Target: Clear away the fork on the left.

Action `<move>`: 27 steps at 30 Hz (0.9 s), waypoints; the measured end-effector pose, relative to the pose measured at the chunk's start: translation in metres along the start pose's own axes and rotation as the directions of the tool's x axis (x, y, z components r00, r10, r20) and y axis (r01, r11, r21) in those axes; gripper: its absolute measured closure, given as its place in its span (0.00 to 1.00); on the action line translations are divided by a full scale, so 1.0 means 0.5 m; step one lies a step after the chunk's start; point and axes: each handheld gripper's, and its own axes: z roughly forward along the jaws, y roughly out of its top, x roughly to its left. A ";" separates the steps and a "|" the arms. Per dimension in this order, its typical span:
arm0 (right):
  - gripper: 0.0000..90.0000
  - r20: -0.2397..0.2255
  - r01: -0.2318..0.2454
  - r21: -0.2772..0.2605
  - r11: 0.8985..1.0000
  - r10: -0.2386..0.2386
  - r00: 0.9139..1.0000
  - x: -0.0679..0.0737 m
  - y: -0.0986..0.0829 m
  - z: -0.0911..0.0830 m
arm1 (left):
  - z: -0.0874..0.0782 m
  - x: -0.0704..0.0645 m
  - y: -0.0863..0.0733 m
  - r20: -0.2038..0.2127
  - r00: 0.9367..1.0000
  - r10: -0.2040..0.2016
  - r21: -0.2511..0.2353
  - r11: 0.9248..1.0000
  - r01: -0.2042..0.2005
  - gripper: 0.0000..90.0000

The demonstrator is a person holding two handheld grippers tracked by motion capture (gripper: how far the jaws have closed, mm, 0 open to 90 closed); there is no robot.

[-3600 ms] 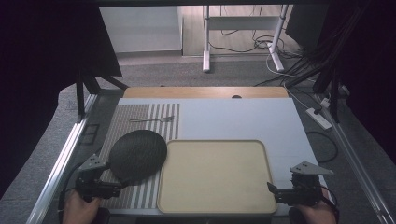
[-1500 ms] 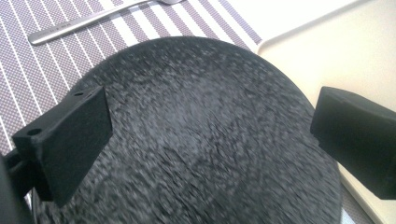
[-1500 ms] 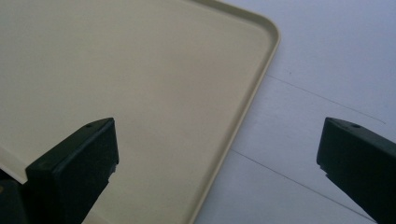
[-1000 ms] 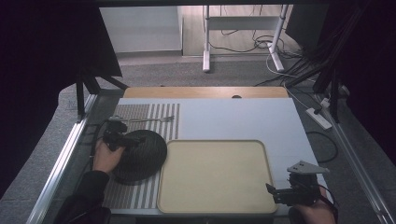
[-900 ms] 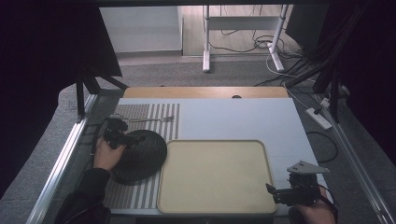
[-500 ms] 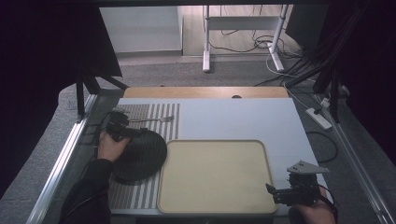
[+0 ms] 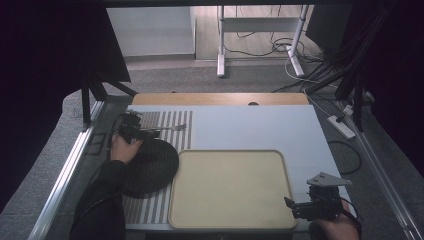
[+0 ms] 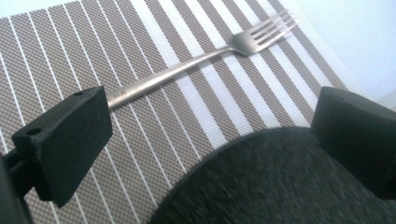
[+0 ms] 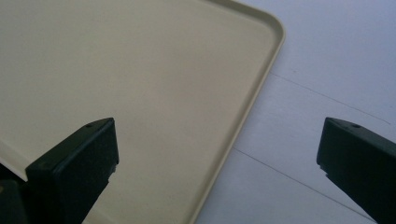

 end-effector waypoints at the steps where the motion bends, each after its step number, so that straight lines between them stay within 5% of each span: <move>1: 0.00 -0.001 0.000 0.000 1.000 0.000 1.000 0.000 0.000 0.000 | 0.003 0.002 0.003 -0.003 1.000 0.003 0.006 1.000 -0.003 0.00; 19: 0.00 -0.003 0.003 0.000 1.000 -0.003 1.000 0.000 0.000 0.000 | 0.044 0.043 0.036 -0.071 0.997 -0.002 0.061 0.998 0.006 0.03; 22: 0.00 -0.005 0.005 0.002 1.000 -0.005 1.000 0.000 0.000 0.000 | 0.045 0.054 0.038 -0.067 0.998 0.002 0.067 0.998 0.002 0.18; 27: 0.00 -0.007 0.008 0.005 1.000 -0.008 1.000 0.001 0.000 0.000 | 0.051 0.071 0.046 -0.079 0.997 -0.006 0.075 0.997 0.012 0.64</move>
